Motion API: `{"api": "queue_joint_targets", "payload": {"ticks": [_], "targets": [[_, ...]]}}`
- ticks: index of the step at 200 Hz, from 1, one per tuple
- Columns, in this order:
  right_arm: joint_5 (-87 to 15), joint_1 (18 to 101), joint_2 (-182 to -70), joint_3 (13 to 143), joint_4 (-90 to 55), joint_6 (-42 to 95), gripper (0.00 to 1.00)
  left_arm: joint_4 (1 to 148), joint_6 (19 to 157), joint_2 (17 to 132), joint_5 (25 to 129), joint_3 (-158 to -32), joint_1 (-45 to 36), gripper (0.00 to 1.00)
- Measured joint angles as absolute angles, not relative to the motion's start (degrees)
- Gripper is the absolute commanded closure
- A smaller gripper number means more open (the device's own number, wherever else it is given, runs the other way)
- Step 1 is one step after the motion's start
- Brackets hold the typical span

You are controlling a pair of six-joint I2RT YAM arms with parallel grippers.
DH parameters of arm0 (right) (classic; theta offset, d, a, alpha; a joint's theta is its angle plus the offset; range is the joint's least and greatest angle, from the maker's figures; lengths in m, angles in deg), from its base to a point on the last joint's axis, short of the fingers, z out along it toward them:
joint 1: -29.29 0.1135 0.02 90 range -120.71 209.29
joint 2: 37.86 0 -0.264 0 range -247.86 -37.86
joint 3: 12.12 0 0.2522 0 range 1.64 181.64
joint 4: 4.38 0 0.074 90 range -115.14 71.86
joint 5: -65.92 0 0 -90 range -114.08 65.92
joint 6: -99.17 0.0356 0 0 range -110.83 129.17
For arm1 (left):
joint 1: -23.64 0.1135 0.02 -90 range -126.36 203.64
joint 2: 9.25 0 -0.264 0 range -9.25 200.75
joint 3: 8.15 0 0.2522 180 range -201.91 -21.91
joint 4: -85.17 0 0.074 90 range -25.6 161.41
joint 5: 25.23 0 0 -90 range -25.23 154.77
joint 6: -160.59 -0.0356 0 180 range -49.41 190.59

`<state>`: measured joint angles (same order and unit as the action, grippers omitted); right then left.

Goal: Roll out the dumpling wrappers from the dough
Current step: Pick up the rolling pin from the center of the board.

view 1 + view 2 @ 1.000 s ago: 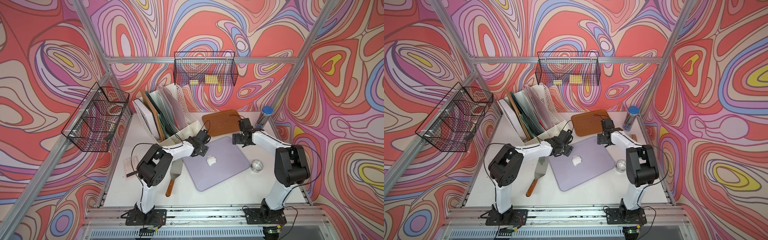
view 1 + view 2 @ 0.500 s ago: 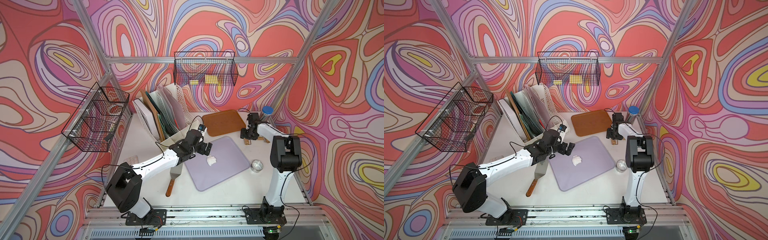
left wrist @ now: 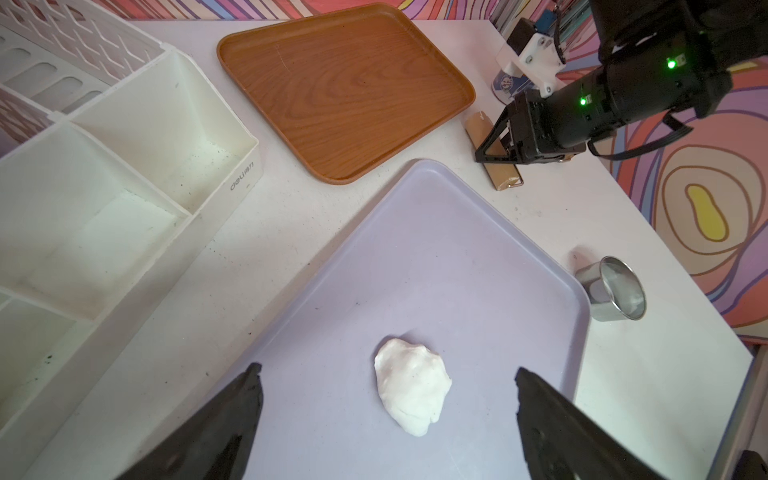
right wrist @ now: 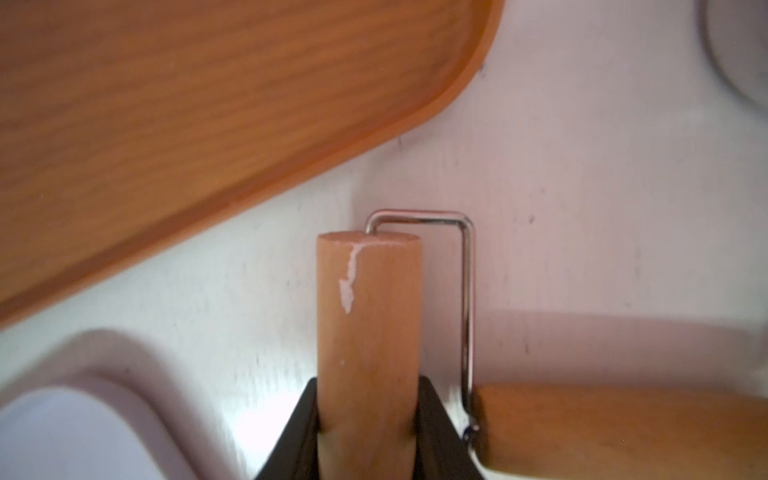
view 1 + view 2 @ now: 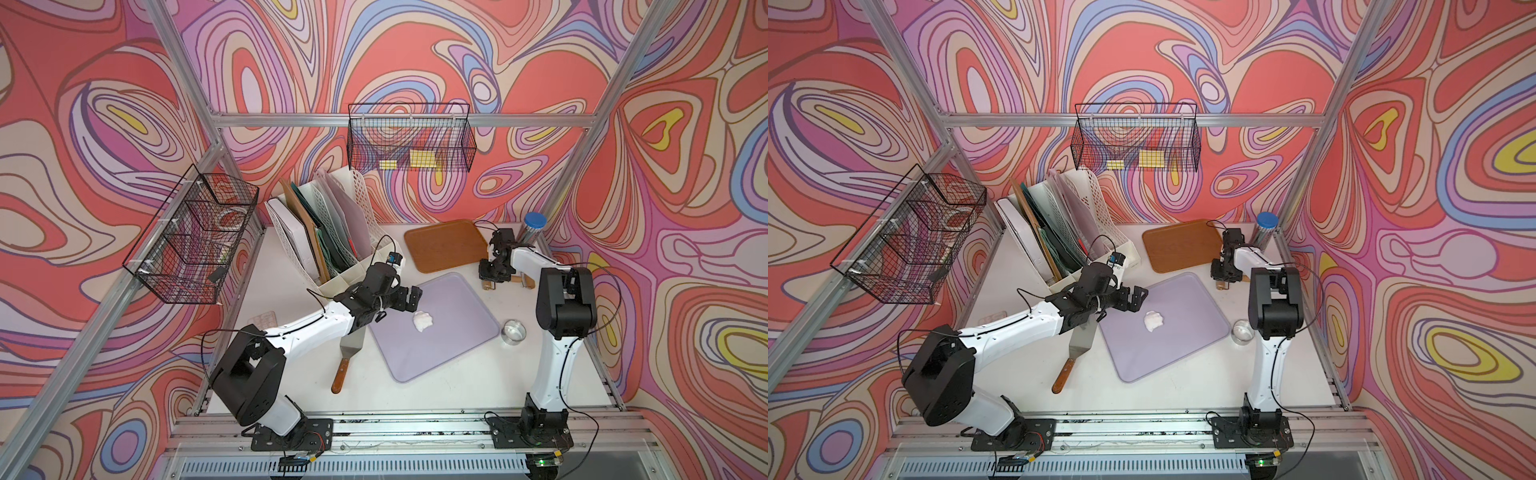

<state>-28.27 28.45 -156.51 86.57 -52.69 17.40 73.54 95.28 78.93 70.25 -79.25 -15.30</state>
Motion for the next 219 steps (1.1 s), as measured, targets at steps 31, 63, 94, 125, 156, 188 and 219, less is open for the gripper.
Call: {"api": "queue_joint_targets", "payload": {"ticks": [31,63,94,125,156,188,219], "targets": [[-32.1,28.8,-145.7,80.3,-51.2,18.3,0.84,77.4,101.2,78.8,74.5,-78.7,-13.3,0.0],[-34.3,32.7,-131.5,73.9,-46.0,18.9,0.84,80.5,107.0,78.8,80.6,-79.4,-11.9,0.03],[-37.5,40.4,-122.1,65.8,-37.1,19.8,0.84,82.0,110.8,79.8,84.4,-83.9,-11.9,0.08],[-41.2,46.0,-120.4,58.3,-28.2,22.1,0.84,83.9,114.8,83.6,87.7,-89.2,-11.9,0.18],[-43.7,49.1,-121.4,53.9,-20.9,24.4,0.84,83.7,117.9,87.8,90.0,-91.2,-11.9,0.25],[-46.1,50.9,-122.2,53.9,-14.6,25.2,0.84,81.8,119.1,89.0,89.8,-91.2,-12.0,0.23],[-49.0,51.1,-123.3,54.0,-10.7,25.2,0.83,81.2,119.1,88.6,87.5,-91.4,-11.9,0.28]]}}
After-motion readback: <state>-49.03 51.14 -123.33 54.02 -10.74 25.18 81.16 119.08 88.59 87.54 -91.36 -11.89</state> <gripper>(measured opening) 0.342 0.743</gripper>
